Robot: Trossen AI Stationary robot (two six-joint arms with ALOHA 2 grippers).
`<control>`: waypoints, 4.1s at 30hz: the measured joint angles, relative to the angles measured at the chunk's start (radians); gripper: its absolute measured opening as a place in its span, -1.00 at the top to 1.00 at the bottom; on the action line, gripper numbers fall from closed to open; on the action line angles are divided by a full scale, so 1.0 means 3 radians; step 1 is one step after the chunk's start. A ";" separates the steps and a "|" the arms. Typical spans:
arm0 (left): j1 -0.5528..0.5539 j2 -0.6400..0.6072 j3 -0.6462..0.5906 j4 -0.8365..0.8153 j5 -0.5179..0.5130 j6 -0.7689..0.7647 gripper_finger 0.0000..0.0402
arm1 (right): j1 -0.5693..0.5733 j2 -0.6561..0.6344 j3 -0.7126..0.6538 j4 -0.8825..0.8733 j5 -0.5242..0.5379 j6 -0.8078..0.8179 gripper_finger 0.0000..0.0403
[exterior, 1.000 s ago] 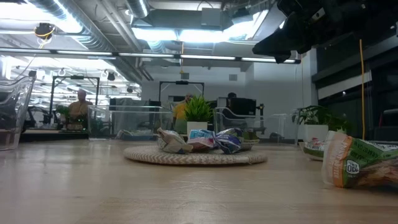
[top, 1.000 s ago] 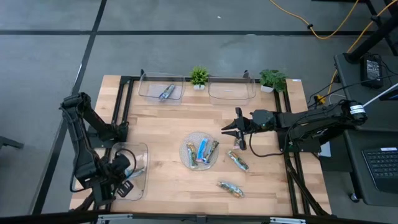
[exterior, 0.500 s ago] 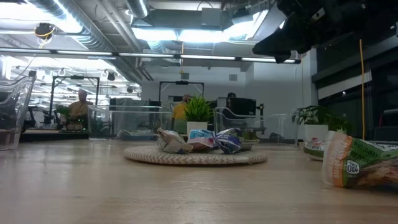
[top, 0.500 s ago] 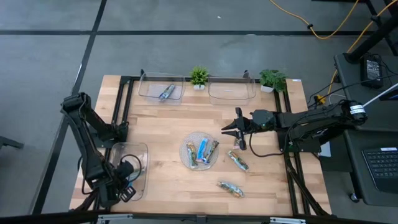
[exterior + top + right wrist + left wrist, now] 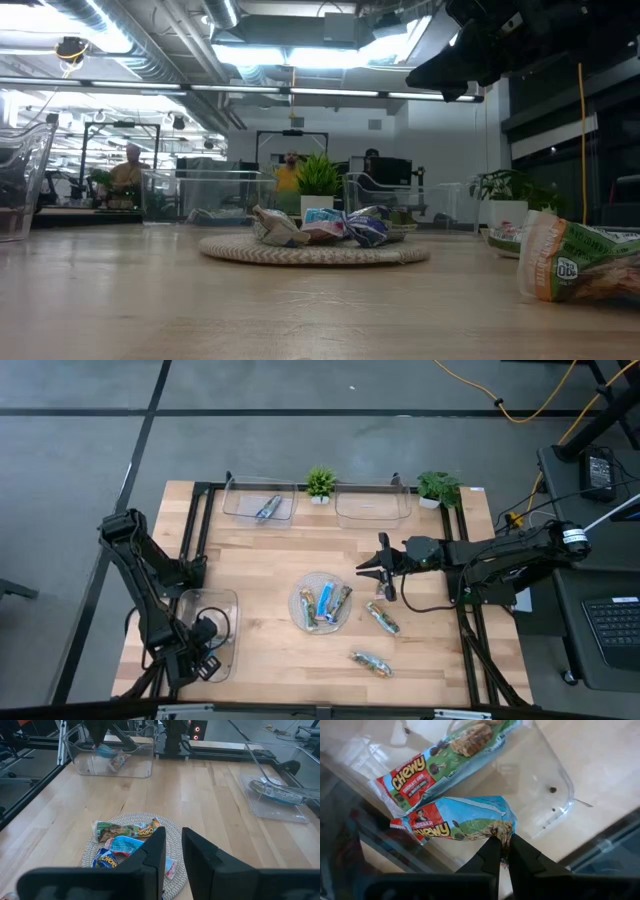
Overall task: Pick and place Granola Bars by type
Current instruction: Put the red granola bar into the bottom transparent bin, then put the yellow granola bar into the top right transparent bin
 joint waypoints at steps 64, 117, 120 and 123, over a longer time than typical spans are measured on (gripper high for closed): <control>0.1014 -0.0239 0.0820 0.0134 -0.0768 0.4661 0.35 | 0.0000 0.0000 0.0001 0.0004 0.0001 0.0001 0.67; 0.2623 0.1003 0.0868 0.2165 -0.0944 0.7113 0.36 | -0.0003 0.0004 0.0000 0.0000 0.0062 -0.0098 0.67; 0.2623 0.1001 0.0868 0.2159 -0.0992 0.6981 0.36 | -0.0003 0.0004 0.0000 0.0000 0.0064 -0.0098 0.67; 0.2623 0.1001 0.0868 0.2159 -0.1225 0.6861 0.36 | -0.0003 0.0004 0.0000 0.0000 0.0063 -0.0098 0.67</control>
